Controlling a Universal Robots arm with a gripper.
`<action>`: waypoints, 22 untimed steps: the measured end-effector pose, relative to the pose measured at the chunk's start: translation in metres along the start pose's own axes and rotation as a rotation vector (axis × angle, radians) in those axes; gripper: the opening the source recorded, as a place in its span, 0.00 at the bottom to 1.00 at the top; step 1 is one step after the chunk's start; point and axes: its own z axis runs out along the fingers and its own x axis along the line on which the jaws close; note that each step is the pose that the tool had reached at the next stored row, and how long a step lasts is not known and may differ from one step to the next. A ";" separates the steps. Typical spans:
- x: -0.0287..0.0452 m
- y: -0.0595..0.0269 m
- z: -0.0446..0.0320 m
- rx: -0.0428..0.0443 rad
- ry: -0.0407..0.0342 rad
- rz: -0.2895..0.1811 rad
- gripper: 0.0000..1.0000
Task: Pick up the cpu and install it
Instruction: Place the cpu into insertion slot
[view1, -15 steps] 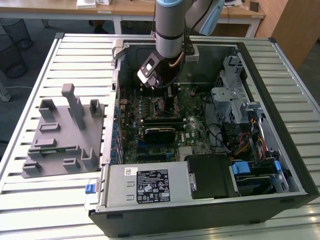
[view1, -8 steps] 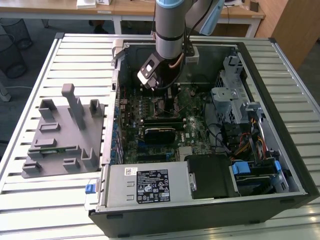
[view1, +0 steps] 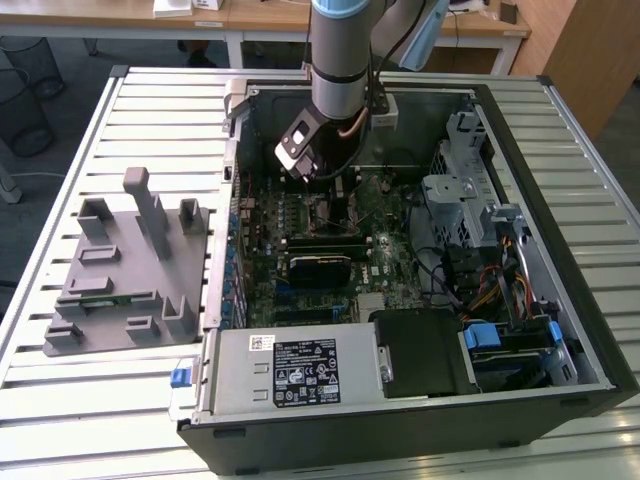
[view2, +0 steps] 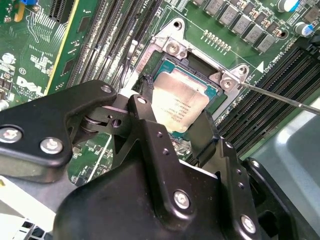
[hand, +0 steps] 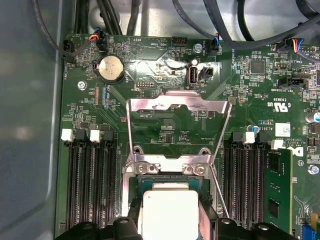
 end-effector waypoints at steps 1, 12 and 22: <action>0.0000 0.0003 0.0001 -0.0001 0.0003 0.000 0.53; 0.0001 0.0013 0.0002 -0.0003 0.0008 0.002 0.53; 0.0000 0.0013 0.0002 -0.0002 0.0007 0.003 0.60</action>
